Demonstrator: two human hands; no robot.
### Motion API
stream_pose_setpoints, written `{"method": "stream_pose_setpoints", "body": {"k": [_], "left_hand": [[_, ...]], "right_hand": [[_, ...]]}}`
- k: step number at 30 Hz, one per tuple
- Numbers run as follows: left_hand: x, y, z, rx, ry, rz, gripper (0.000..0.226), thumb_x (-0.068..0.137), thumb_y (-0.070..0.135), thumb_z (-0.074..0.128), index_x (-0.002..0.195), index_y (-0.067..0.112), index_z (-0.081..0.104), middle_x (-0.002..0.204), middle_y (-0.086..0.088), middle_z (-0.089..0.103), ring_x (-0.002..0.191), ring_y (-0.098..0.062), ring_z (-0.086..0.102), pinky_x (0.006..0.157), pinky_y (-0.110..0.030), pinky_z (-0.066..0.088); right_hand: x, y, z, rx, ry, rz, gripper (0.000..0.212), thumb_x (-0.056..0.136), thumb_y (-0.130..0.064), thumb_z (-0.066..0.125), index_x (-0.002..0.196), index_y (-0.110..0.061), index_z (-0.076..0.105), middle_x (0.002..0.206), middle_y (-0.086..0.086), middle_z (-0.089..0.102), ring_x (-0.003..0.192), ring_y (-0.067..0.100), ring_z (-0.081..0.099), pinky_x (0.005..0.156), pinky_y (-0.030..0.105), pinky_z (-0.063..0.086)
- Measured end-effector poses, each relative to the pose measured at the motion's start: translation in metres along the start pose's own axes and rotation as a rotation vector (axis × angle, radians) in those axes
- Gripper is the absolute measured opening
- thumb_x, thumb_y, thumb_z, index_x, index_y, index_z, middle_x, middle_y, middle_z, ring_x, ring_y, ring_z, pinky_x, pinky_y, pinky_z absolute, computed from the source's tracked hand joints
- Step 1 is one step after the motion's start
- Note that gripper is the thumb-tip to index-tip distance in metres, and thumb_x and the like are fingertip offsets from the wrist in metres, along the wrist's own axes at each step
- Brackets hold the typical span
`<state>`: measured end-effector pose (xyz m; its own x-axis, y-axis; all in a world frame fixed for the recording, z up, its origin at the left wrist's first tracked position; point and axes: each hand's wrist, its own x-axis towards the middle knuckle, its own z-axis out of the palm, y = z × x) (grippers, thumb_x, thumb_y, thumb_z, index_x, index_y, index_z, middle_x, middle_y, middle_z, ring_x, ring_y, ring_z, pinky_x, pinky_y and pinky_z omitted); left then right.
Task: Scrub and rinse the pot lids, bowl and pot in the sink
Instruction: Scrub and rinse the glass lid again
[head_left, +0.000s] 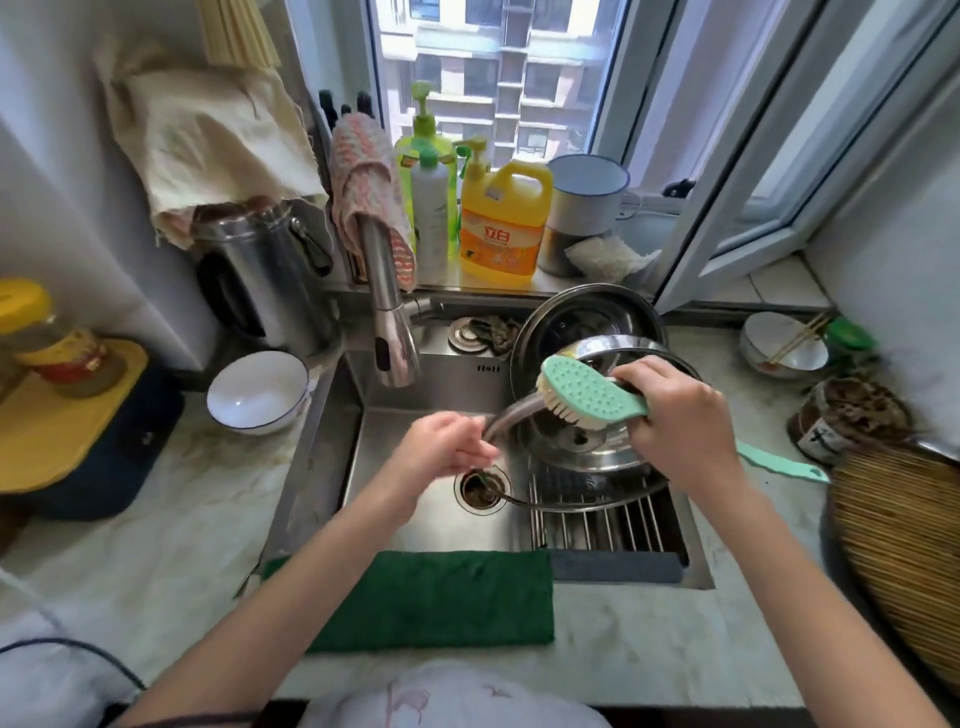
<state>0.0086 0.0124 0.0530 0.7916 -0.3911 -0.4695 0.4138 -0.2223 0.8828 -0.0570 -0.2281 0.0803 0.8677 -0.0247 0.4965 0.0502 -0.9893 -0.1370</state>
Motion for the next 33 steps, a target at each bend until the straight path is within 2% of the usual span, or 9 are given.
{"method": "stream_pose_setpoints", "body": {"k": [2, 5, 8, 10, 13, 19, 28, 31, 33], "left_hand": [[0.014, -0.007, 0.009, 0.436, 0.082, 0.249, 0.04, 0.081, 0.04, 0.07, 0.109, 0.018, 0.052, 0.102, 0.004, 0.066, 0.092, -0.013, 0.063, 0.079, -0.026, 0.052], [0.037, -0.014, 0.036, 0.842, -0.062, 0.36, 0.072, 0.077, 0.051, 0.07, 0.135, 0.032, 0.032, 0.134, 0.006, 0.045, 0.112, -0.015, 0.055, 0.093, -0.036, 0.049], [0.057, -0.02, 0.061, 1.065, -0.025, 0.534, 0.052, 0.093, 0.029, 0.054, 0.138, 0.024, 0.027, 0.132, -0.006, 0.054, 0.105, -0.027, 0.061, 0.082, -0.04, 0.052], [0.069, -0.02, 0.072, 1.04, 0.04, 0.582, 0.035, 0.097, 0.014, 0.044, 0.13, 0.018, 0.034, 0.122, -0.009, 0.063, 0.099, -0.029, 0.064, 0.073, -0.037, 0.053], [0.086, -0.021, 0.076, 0.948, 0.025, 0.61, 0.03, 0.094, 0.007, 0.044, 0.122, 0.017, 0.041, 0.12, -0.008, 0.064, 0.099, -0.033, 0.064, 0.075, -0.044, 0.054], [0.117, -0.041, 0.078, 0.923, 0.011, 0.637, 0.042, 0.088, 0.004, 0.052, 0.127, 0.017, 0.045, 0.125, -0.006, 0.061, 0.103, -0.034, 0.062, 0.078, -0.046, 0.053], [0.135, -0.057, 0.078, 0.9, 0.071, 0.649, 0.032, 0.089, 0.007, 0.052, 0.12, 0.017, 0.05, 0.114, -0.006, 0.059, 0.095, -0.033, 0.062, 0.072, -0.043, 0.053], [0.132, -0.058, 0.084, 0.87, 0.145, 0.667, 0.023, 0.089, 0.007, 0.054, 0.112, 0.013, 0.051, 0.108, -0.007, 0.06, 0.088, -0.032, 0.062, 0.062, -0.037, 0.048], [0.13, -0.06, 0.086, 0.903, 0.247, 0.681, 0.028, 0.084, 0.006, 0.06, 0.109, 0.013, 0.048, 0.104, -0.009, 0.059, 0.079, -0.034, 0.061, 0.053, -0.037, 0.044]], "right_hand": [[-0.002, 0.009, 0.003, -0.043, -0.02, -0.01, 0.036, 0.059, -0.004, 0.08, 0.093, -0.01, 0.07, 0.088, 0.001, 0.069, 0.068, 0.024, 0.067, 0.049, 0.027, 0.049], [-0.003, 0.024, 0.008, -0.071, -0.041, -0.015, 0.036, 0.057, -0.004, 0.082, 0.09, -0.009, 0.07, 0.085, 0.001, 0.068, 0.067, 0.023, 0.066, 0.047, 0.024, 0.045], [-0.004, 0.036, 0.011, -0.094, -0.042, 0.004, 0.034, 0.058, -0.006, 0.082, 0.09, -0.009, 0.07, 0.084, 0.002, 0.068, 0.064, 0.024, 0.066, 0.047, 0.022, 0.04], [-0.006, 0.048, 0.014, -0.091, -0.045, 0.032, 0.033, 0.06, -0.004, 0.08, 0.091, -0.009, 0.07, 0.085, 0.002, 0.068, 0.064, 0.025, 0.066, 0.047, 0.022, 0.04], [-0.006, 0.06, 0.023, -0.099, -0.077, 0.052, 0.034, 0.062, -0.005, 0.08, 0.094, -0.008, 0.07, 0.087, 0.003, 0.068, 0.064, 0.026, 0.065, 0.046, 0.024, 0.042], [-0.001, 0.075, 0.047, -0.111, -0.106, 0.027, 0.045, 0.051, 0.002, 0.079, 0.094, -0.008, 0.07, 0.086, 0.003, 0.068, 0.061, 0.026, 0.065, 0.042, 0.026, 0.044], [-0.005, 0.085, 0.075, -0.076, -0.131, 0.052, 0.044, 0.056, 0.011, 0.075, 0.096, -0.007, 0.07, 0.087, 0.002, 0.066, 0.058, 0.021, 0.063, 0.038, 0.025, 0.043], [-0.001, 0.087, 0.08, -0.08, -0.117, 0.054, 0.04, 0.06, 0.009, 0.076, 0.096, -0.008, 0.071, 0.086, 0.001, 0.065, 0.056, 0.019, 0.062, 0.037, 0.022, 0.039], [0.001, 0.088, 0.082, -0.084, -0.103, 0.05, 0.036, 0.065, 0.006, 0.075, 0.096, -0.011, 0.071, 0.088, -0.001, 0.065, 0.057, 0.017, 0.062, 0.037, 0.021, 0.037]]}}
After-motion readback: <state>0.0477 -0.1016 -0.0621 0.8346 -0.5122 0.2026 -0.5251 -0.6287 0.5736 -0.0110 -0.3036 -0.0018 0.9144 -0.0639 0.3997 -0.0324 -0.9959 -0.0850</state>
